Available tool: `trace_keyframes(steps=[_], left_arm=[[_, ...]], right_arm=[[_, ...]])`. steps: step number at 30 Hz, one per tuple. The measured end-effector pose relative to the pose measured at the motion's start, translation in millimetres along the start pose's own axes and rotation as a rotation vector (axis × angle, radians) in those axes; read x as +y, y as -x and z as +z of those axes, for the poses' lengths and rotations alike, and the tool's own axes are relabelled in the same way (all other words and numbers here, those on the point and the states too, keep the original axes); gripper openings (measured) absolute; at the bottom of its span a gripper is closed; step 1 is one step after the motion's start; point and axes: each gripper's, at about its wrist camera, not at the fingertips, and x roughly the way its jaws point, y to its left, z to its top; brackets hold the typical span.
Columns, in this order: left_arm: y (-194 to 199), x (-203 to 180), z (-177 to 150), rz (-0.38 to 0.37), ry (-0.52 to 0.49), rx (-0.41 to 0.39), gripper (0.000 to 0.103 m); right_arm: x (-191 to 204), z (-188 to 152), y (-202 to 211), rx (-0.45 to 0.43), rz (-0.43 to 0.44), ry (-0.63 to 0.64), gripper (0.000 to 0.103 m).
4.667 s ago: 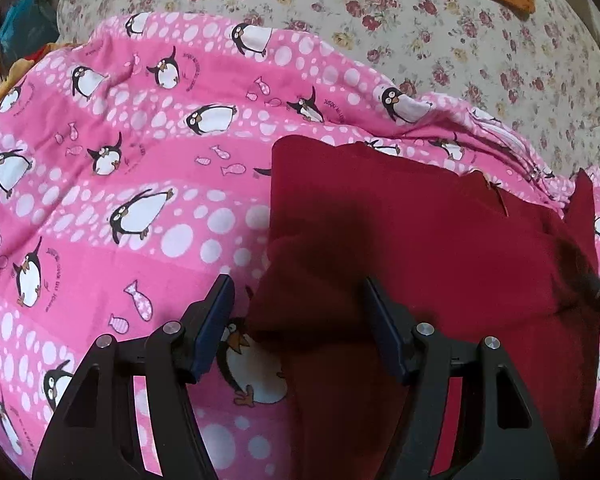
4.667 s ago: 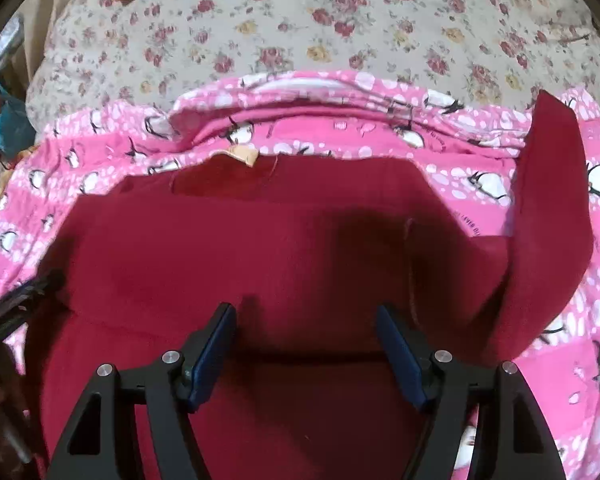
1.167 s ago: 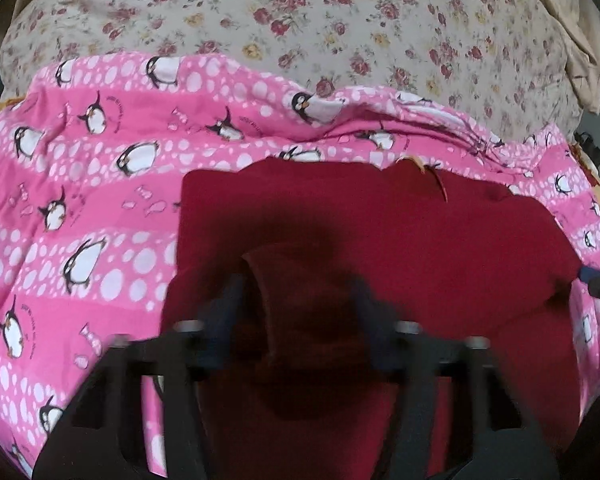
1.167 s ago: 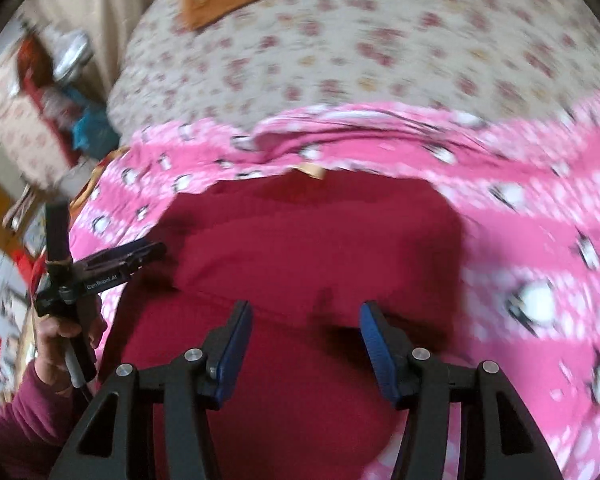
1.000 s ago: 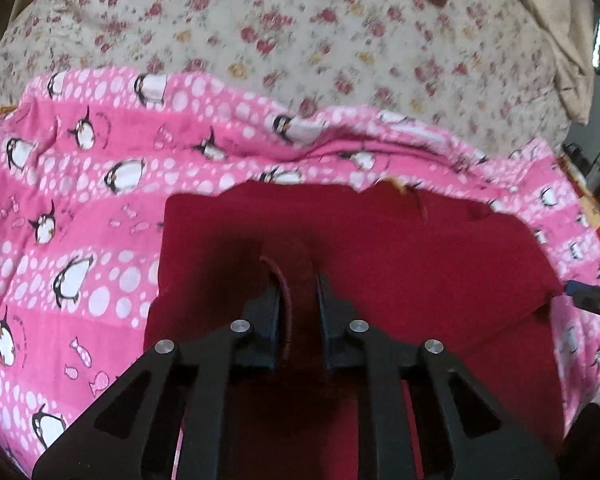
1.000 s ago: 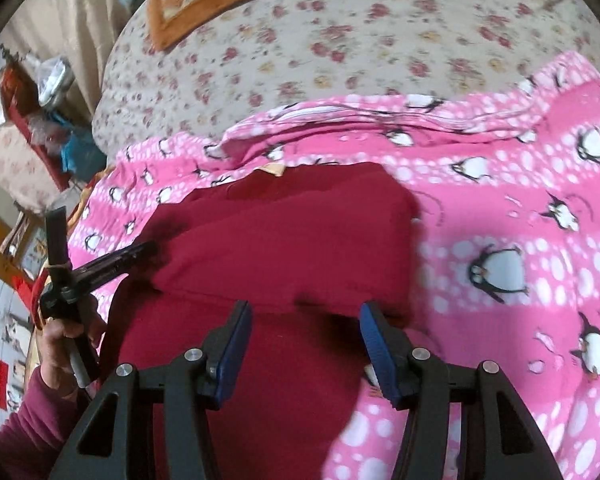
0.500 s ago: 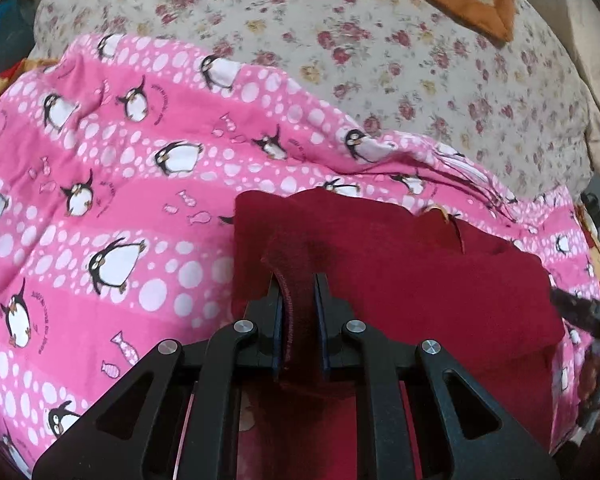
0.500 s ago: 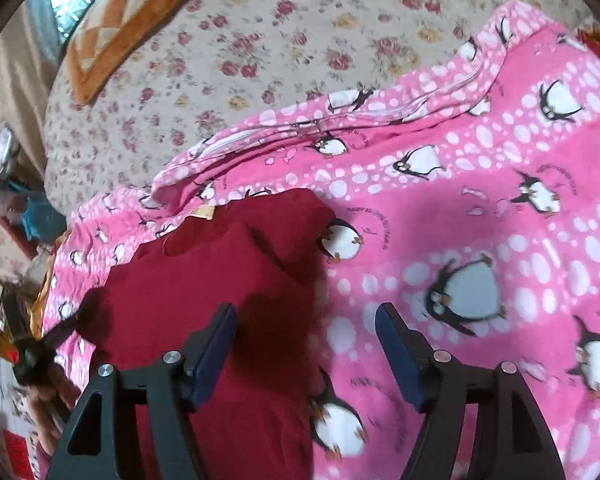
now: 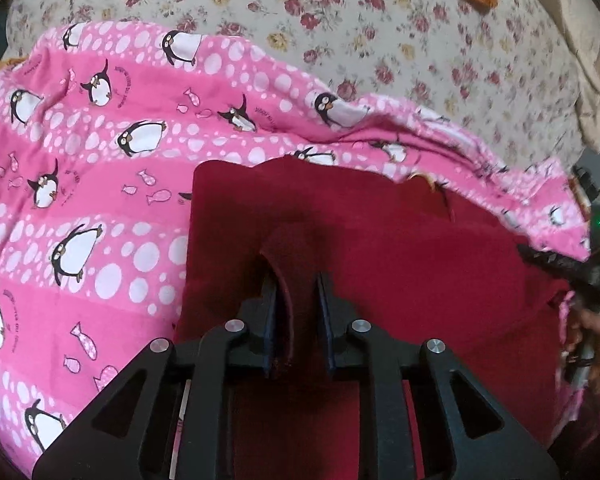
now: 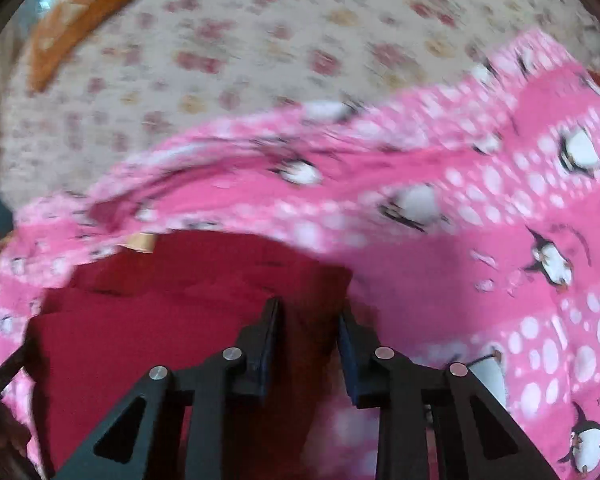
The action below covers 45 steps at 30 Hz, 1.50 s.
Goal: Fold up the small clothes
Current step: 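Grasp the sweatshirt side with the left gripper and fold it inward, release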
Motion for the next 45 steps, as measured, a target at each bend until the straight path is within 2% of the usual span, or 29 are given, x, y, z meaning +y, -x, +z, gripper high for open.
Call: trace_keyframes(steps=[1,3,6,8,9,11,13,17,21,25,26,28,31,32,35,40,44,45], left_arm=[[0,-1,-1,0.005,-0.004,-0.003,0.016],[1,-1,-1,0.007,-0.004,-0.005,0.016],[0,1,-2,0.007,0.005,-0.006,0.016],[0,1,-2,0.010,0.002,-0.007,0.016],[0,1,-2,0.010,0.001,-0.007,0.016],[1,2,-2,0.007,0.004,-0.006,0.016],[3,3,-2,0.007,0.009,-0.009,0.016],[5,2,-3,0.015,0.016,-0.013,0.016],[4,0,-5,0.033,-0.001,-0.017,0.017],[1,-2,-6,0.046,-0.018,-0.017,0.019],[1,-2,-6,0.048,-0.022,-0.017,0.020],[0,-2,-6,0.048,-0.028,-0.016,0.020],[0,-3,-6,0.051,-0.031,-0.017,0.020],[0,-3,-6,0.052,-0.030,-0.017,0.020],[1,-4,-7,0.064,-0.037,-0.022,0.020],[2,-7,-9,0.085,-0.057,-0.032,0.021],[3,-9,-12,0.093,-0.071,-0.040,0.024],[4,-10,-14,0.093,-0.077,-0.042,0.025]], right_arm=[[-5,0,3,-0.001,0.020,-0.022,0.029],[-12,-2,19,-0.021,0.015,-0.061,0.051],[-11,-10,46,-0.052,0.035,-0.022,0.052],[3,-24,51,-0.022,0.032,0.084,0.052],[8,-31,49,-0.003,0.001,0.133,0.051],[16,-51,44,0.031,-0.130,0.251,0.051],[13,-63,48,0.007,-0.177,0.299,0.051],[0,-60,73,-0.036,-0.110,0.206,0.052],[21,-46,81,-0.114,-0.077,0.235,0.052],[38,-28,45,-0.082,-0.052,0.232,0.051],[38,-25,34,-0.069,-0.061,0.225,0.051],[33,-21,10,-0.032,-0.139,0.228,0.051],[10,-18,2,-0.002,-0.062,0.100,0.051],[9,-18,7,-0.002,-0.061,0.093,0.051],[15,-25,27,-0.017,-0.085,0.124,0.051],[24,-55,62,-0.043,-0.046,0.173,0.051],[24,-76,45,0.019,-0.099,0.220,0.051],[22,-76,41,0.024,-0.089,0.210,0.051]])
